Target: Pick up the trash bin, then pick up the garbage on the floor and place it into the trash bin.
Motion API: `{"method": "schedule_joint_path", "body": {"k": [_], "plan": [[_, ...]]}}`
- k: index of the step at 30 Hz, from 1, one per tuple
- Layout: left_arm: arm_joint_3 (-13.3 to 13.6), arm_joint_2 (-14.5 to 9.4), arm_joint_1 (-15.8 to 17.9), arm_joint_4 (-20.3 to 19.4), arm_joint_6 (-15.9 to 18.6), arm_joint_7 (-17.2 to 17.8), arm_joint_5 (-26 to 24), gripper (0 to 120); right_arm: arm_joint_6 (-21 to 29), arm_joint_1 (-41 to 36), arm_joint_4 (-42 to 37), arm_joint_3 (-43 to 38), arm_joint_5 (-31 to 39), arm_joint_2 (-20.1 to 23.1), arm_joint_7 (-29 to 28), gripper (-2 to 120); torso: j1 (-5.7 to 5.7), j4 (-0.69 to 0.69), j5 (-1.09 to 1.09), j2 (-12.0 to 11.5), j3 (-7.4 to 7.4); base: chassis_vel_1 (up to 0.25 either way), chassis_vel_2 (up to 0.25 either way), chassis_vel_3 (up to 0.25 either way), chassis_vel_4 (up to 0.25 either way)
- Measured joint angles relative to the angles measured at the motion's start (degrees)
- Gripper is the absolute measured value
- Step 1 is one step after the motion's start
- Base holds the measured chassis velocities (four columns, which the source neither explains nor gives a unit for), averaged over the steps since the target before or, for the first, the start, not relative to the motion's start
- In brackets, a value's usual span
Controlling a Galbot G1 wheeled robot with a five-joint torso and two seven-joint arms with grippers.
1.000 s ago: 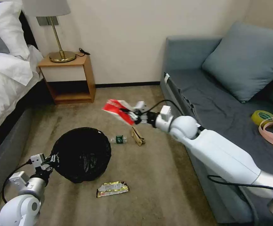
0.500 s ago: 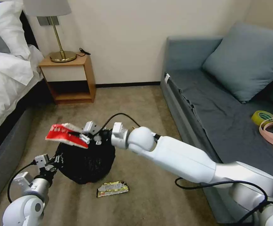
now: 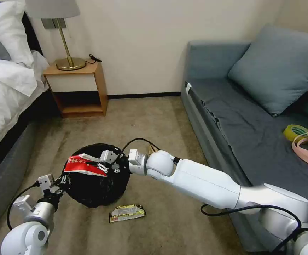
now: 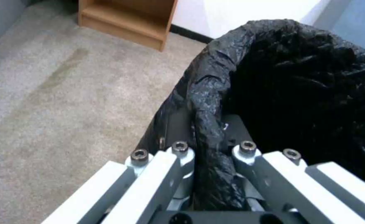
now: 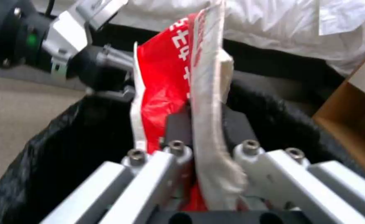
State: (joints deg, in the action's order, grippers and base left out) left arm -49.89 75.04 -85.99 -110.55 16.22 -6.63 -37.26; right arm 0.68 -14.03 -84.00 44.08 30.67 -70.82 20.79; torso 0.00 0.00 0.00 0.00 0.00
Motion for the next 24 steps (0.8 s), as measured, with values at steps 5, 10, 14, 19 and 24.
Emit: {"method": "schedule_joint_path", "body": {"k": [5,10,14,19,24], "plan": [[-0.04,0.30,-0.27,-0.25,-0.01,0.01,-0.04,5,0.00,-0.56,0.26,0.24,-0.57,0.46,0.49,33,0.00,0.00,0.00,0.00,0.00,0.000,0.000,0.000,0.000],[-0.14,0.64,-0.63,-0.33,-0.11,0.01,-0.03,5,0.06,-0.67,-0.12,-0.10,-0.62,1.18,0.40,53,0.00,0.00,0.00,0.00,0.00,0.000,0.000,0.000,0.000],[-0.44,0.77,-0.56,-0.15,-0.39,0.26,-0.04,5,0.07,-0.58,-0.10,-1.38,-0.58,1.22,0.39,68,0.00,0.00,0.00,0.00,0.00,0.000,0.000,0.000,0.000],[-1.67,0.51,-0.39,0.72,-0.77,0.58,-0.01,5,0.28,-1.07,0.93,-7.13,0.38,1.97,0.46,86,0.00,0.02,0.00,0.00,0.00,0.000,0.000,0.000,0.000],[-2.69,-0.45,-0.57,1.57,-1.41,0.54,-0.16,5,0.47,-3.19,1.68,-13.09,1.66,6.12,0.25,99,0.00,0.01,0.00,0.00,0.00,0.000,0.000,0.000,0.000]]}}
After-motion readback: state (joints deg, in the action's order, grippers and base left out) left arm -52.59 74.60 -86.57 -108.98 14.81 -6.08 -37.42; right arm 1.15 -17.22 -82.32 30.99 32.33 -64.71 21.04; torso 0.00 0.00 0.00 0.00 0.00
